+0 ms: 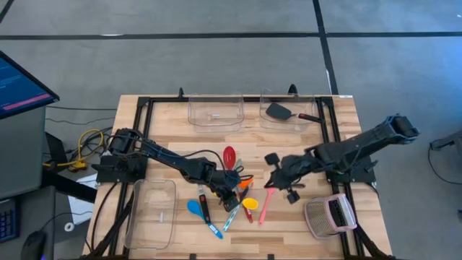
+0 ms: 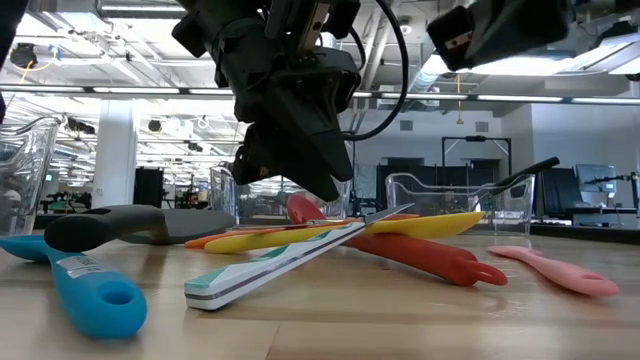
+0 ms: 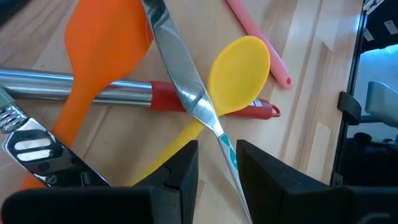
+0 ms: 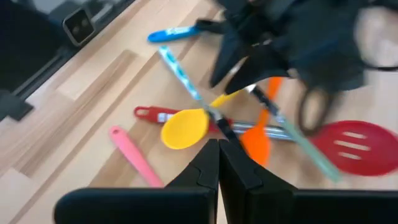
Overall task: Pick & Place Kitchen Items
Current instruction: Put the blue patterned table knife into the top left transparent bin
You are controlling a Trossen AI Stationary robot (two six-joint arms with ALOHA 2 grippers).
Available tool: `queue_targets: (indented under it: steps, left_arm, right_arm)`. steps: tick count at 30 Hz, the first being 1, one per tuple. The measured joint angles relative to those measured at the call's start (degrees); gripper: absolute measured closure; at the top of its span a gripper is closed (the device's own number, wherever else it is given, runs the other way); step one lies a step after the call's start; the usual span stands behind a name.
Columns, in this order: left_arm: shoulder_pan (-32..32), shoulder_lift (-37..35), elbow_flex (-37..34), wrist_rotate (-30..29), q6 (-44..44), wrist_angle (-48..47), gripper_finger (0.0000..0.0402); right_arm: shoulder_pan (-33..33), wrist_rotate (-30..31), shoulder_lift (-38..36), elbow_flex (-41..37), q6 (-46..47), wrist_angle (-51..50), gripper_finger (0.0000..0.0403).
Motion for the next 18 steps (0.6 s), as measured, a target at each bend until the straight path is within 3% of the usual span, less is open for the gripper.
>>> queue_targets:
  steps: [9,13,18]
  left_arm:
    - [-2.3,0.0,-2.8,3.0,-3.1,0.2,0.0302]
    - [-4.0,0.0,-2.8,3.1,-6.4,5.1,0.0302]
    - [-5.3,0.0,-2.7,0.2,-11.2,7.7,0.0310]
  right_arm:
    - [4.4,0.9,8.0,3.5,0.0,1.0,0.0403]
    - [5.4,1.4,8.5,4.7,0.0,1.8,0.0403]
    - [6.4,6.4,8.5,4.7,1.5,4.4,0.0403]
